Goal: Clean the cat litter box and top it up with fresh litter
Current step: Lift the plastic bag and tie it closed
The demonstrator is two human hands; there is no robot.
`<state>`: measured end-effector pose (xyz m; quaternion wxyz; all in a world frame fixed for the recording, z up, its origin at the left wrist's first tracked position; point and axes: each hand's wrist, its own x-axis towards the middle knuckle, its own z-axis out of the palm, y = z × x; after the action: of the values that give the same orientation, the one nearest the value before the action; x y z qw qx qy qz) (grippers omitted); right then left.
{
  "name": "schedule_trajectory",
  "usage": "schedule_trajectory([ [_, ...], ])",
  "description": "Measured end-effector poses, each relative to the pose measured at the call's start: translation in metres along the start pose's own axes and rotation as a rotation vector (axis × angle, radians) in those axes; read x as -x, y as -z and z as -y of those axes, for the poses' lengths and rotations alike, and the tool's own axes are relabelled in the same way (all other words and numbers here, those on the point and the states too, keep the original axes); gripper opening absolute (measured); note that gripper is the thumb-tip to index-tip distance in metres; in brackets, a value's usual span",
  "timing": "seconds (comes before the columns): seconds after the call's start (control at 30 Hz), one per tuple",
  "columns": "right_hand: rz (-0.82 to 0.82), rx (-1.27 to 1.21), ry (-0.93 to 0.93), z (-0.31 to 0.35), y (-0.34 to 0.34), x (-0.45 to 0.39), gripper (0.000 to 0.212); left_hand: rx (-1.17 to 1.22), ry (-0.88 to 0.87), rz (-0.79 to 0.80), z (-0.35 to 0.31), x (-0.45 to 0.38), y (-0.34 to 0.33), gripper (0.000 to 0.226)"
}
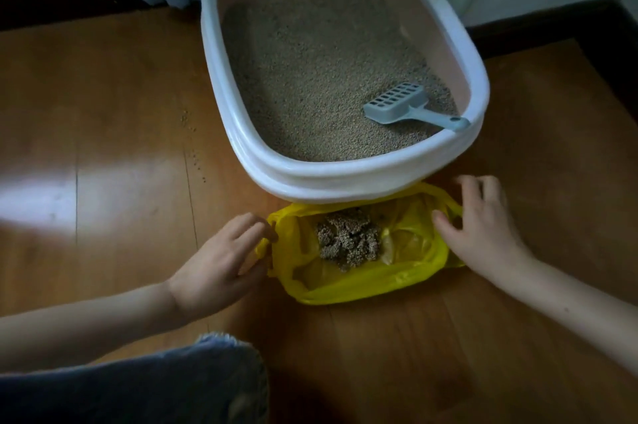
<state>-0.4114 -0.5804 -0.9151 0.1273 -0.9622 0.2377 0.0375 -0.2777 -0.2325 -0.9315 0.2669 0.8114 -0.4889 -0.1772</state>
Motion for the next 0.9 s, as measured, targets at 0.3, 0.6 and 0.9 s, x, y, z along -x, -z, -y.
schedule_trajectory([
  [0.3, 0.223, -0.131, -0.083, 0.018, 0.019, 0.005, 0.023, 0.780, 0.872, 0.048, -0.024, -0.029, -0.008, 0.032],
  [0.6, 0.280, -0.325, 0.114, 0.041, 0.050, 0.009, 0.017, 0.981, 0.775, 0.145, -0.038, -0.035, 0.009, 0.054],
  [0.9, 0.414, -0.633, 0.058, 0.072, 0.074, 0.008, 0.020, 1.307, 0.926, 0.106, -0.041, -0.037, 0.015, 0.027],
])
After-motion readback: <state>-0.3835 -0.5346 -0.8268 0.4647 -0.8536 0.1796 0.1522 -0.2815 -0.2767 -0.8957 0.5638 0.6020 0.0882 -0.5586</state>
